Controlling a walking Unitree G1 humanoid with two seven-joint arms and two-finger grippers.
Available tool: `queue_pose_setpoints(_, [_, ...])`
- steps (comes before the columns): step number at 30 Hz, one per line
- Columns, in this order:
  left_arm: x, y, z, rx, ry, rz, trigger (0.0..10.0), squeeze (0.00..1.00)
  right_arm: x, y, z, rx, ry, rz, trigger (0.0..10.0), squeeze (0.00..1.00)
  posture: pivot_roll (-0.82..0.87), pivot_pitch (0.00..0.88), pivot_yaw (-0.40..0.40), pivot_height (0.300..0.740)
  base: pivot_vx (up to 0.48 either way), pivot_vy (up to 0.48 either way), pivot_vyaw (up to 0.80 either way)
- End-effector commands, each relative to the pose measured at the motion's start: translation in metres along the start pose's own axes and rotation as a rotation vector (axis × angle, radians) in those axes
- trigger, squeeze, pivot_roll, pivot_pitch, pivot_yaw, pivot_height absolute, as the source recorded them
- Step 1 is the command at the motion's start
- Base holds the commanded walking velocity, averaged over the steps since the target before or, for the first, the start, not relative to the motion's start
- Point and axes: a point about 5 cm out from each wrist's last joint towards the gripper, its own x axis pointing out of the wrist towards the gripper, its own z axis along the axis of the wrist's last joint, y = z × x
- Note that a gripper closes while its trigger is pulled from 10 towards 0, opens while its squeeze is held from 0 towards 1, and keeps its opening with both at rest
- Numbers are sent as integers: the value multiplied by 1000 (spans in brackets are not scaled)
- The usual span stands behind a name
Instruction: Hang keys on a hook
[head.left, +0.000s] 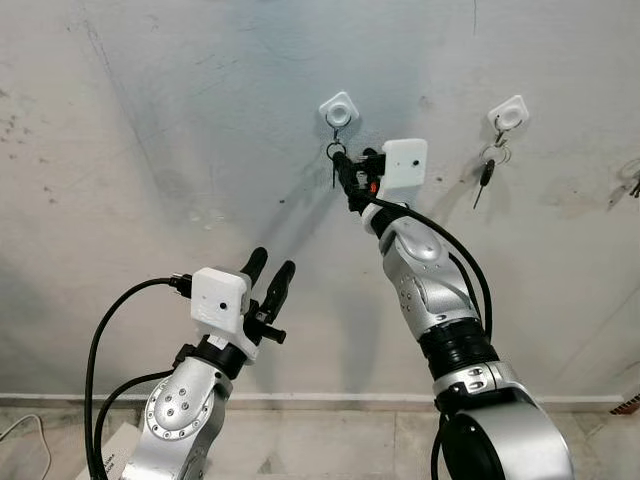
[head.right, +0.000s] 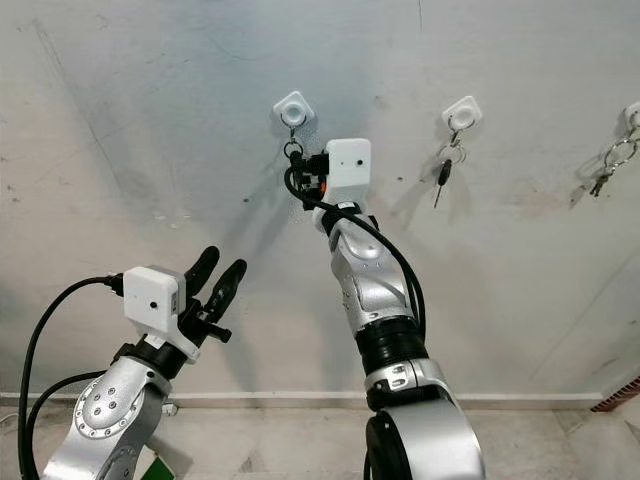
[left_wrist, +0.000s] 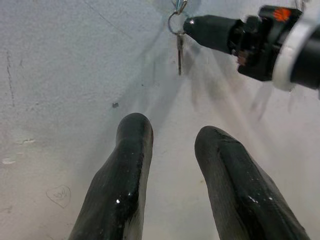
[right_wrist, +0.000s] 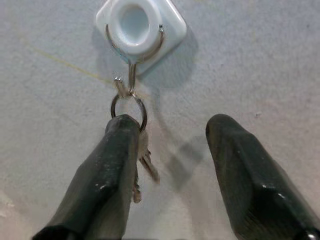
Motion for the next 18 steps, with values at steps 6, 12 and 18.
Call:
queue_pose_setpoints(6, [2, 3, -2, 13, 6, -6, 10000, 0, -16, -8, 4, -49, -15, -5, 10000, 1000, 45, 0, 42, 740, 0, 0, 0])
queue_pose_setpoints(12, [0, 4, -6, 19, 22, -3, 10000, 0, -31, -16, 2, -83, -26, -29, 10000, 1000, 39, 0, 48, 740, 0, 0, 0])
queue_pose_setpoints(18, [-8, 13, -13, 44, 59, 31, 10000, 0, -57, -31, -3, -128, -8, -55, 10000, 1000, 33, 0, 54, 740, 0, 0, 0])
